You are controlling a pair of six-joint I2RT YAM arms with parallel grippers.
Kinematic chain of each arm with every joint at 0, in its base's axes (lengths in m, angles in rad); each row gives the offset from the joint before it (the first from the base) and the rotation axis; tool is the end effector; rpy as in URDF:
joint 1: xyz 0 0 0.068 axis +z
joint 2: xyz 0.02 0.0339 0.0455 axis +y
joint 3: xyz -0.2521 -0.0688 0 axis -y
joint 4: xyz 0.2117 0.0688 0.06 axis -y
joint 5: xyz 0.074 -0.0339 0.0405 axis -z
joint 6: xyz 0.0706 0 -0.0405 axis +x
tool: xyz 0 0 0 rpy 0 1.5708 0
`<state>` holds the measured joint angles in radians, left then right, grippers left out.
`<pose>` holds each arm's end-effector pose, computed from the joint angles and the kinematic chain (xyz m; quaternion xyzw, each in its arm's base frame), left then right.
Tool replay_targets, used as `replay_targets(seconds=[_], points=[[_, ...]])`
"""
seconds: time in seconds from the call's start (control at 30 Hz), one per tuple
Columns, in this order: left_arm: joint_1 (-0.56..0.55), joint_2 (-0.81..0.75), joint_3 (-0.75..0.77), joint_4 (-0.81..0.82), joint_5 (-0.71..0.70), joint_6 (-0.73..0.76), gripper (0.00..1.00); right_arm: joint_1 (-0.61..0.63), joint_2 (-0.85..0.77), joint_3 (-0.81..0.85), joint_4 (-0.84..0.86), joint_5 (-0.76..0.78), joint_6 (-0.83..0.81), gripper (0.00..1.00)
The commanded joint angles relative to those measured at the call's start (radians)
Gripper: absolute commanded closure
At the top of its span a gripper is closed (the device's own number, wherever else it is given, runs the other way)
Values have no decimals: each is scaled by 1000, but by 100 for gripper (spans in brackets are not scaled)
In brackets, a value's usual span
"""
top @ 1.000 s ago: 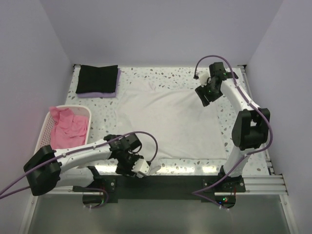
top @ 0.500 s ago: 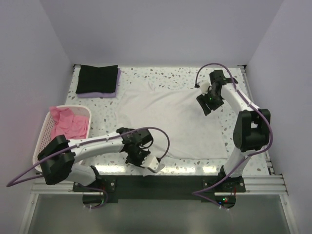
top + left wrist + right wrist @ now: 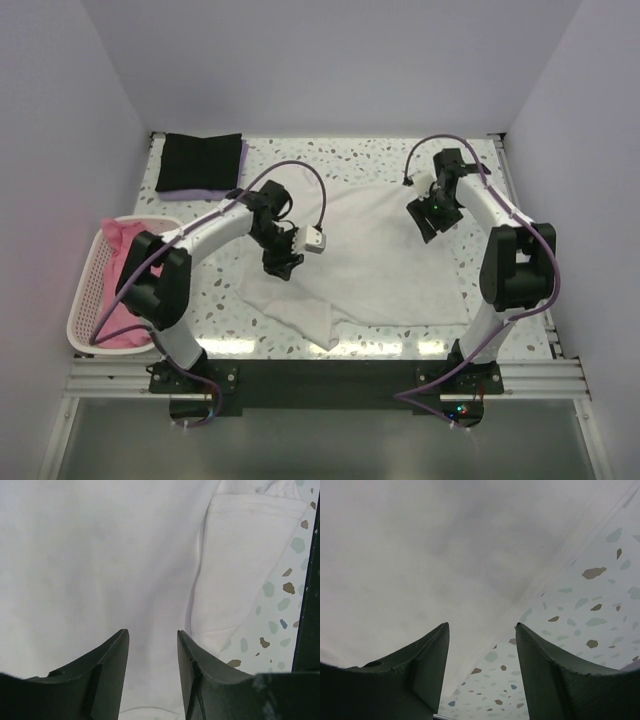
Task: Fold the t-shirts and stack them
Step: Flatten the tshirt out
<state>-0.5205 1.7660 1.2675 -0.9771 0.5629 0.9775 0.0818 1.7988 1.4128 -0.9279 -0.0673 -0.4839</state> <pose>0.2383 -0.1800 0.1792 0.6631 0.6938 -0.2599 0.1074 0.3309 0.0319 0.1953 -0.2808 0.9506 0.0071 0.1321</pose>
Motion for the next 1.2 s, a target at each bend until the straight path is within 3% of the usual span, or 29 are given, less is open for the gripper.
replay_targets(seconds=[0.0,0.2,0.43,0.53,0.87,1.17], points=[[-7,-178,-80,70,97,-52,51,-8,-65,-15,-3,8,-19,41],[-48,-388,-288,270,74,-141,45,-11,-62,-38,-6,-18,-7,41],[-234,-375,-381,474,-35,-204,50,-11,-78,-81,-19,-34,1,41],[-268,-295,-346,488,-53,-206,55,-13,-98,-101,-28,-28,-5,41],[-289,-129,-258,491,-58,-180,57,-30,-134,-163,-8,-11,-25,42],[-326,-166,-278,460,-29,-141,66,-50,-110,-164,-2,-15,-33,42]])
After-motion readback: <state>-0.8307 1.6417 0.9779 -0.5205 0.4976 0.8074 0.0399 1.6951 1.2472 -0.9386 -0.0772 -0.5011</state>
